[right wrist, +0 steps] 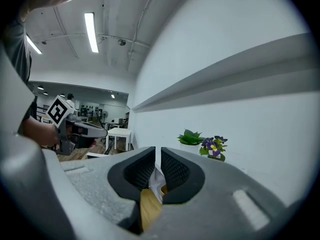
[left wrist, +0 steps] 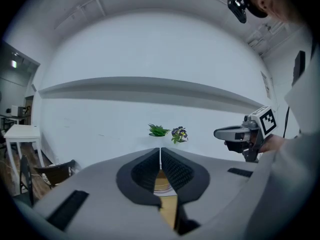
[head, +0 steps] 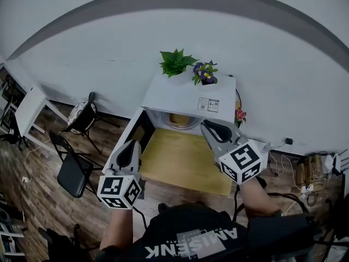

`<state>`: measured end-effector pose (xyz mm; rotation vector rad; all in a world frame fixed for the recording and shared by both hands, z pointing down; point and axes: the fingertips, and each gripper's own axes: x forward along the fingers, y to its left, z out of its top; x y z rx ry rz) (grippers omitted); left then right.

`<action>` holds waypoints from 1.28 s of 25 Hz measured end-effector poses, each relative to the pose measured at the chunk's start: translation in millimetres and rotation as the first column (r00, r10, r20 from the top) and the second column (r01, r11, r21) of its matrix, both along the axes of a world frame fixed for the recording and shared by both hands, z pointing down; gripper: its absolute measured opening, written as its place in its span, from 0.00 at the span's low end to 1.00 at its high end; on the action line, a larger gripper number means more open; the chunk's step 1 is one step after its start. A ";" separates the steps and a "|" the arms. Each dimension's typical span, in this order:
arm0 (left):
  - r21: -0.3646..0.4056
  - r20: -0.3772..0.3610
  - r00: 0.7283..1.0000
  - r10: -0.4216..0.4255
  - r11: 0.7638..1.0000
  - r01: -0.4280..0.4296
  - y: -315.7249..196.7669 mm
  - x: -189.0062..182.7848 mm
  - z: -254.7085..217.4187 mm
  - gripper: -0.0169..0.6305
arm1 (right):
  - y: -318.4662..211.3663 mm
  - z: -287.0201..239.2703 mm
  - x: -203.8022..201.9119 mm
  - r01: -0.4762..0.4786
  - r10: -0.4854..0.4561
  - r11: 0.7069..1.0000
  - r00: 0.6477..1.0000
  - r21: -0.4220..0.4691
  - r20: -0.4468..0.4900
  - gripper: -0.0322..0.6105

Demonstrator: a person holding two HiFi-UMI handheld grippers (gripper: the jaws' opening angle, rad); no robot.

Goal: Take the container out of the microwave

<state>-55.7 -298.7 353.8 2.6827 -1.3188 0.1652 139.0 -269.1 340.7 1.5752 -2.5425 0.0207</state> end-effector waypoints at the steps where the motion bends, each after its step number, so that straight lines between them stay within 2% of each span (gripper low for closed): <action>1: -0.006 -0.004 1.000 0.021 1.000 -0.021 -4.7 -3.7 1.9 0.04 | -3.2 0.2 -4.6 -0.009 0.009 1.000 1.000 0.001 0.008 0.09; 2: -0.012 -0.008 0.999 0.039 0.999 -0.040 -9.1 -7.3 3.9 0.08 | -5.9 0.4 -9.4 -0.016 0.016 1.000 1.000 0.002 0.015 0.10; 5: -0.026 -0.019 0.997 0.077 0.997 -0.078 -20.9 -18.4 9.5 0.14 | -13.5 1.1 -22.8 -0.043 0.043 0.999 0.999 0.007 0.011 0.12; 8: -0.040 -0.024 0.993 0.113 0.993 -0.114 -30.0 -29.7 16.5 0.19 | -19.8 2.0 -38.3 -0.055 0.055 0.998 0.998 0.006 -0.019 0.24; 11: -0.045 -0.036 0.988 0.148 0.988 -0.149 -38.9 -39.4 20.0 0.21 | -27.2 2.4 -46.1 -0.087 0.087 0.996 0.996 -0.002 -0.024 0.33; 15: -0.044 -0.027 0.978 0.209 0.977 -0.210 -38.0 -49.3 28.5 0.26 | -30.4 7.9 -53.4 -0.131 0.131 0.991 0.991 -0.016 -0.039 0.37; 18: -0.043 -0.011 0.971 0.239 0.970 -0.239 -36.0 -56.1 36.4 0.27 | -33.7 14.9 -62.0 -0.118 0.117 0.993 0.992 -0.026 -0.044 0.40; 20: -0.052 -0.007 0.974 0.227 0.972 -0.227 -35.4 -62.0 43.3 0.28 | -35.9 24.2 -66.6 -0.098 0.096 0.994 0.994 -0.043 -0.049 0.41; 26: -0.092 -0.028 0.993 0.115 0.989 -0.117 -28.3 -77.4 54.0 0.28 | -49.8 60.4 -67.5 -0.017 0.003 0.995 0.990 -0.102 -0.139 0.42; 32: -0.137 -0.046 0.999 -0.022 0.990 0.016 -19.2 -88.5 59.1 0.28 | -63.4 104.7 -77.2 0.132 -0.168 0.979 0.953 -0.154 -0.253 0.43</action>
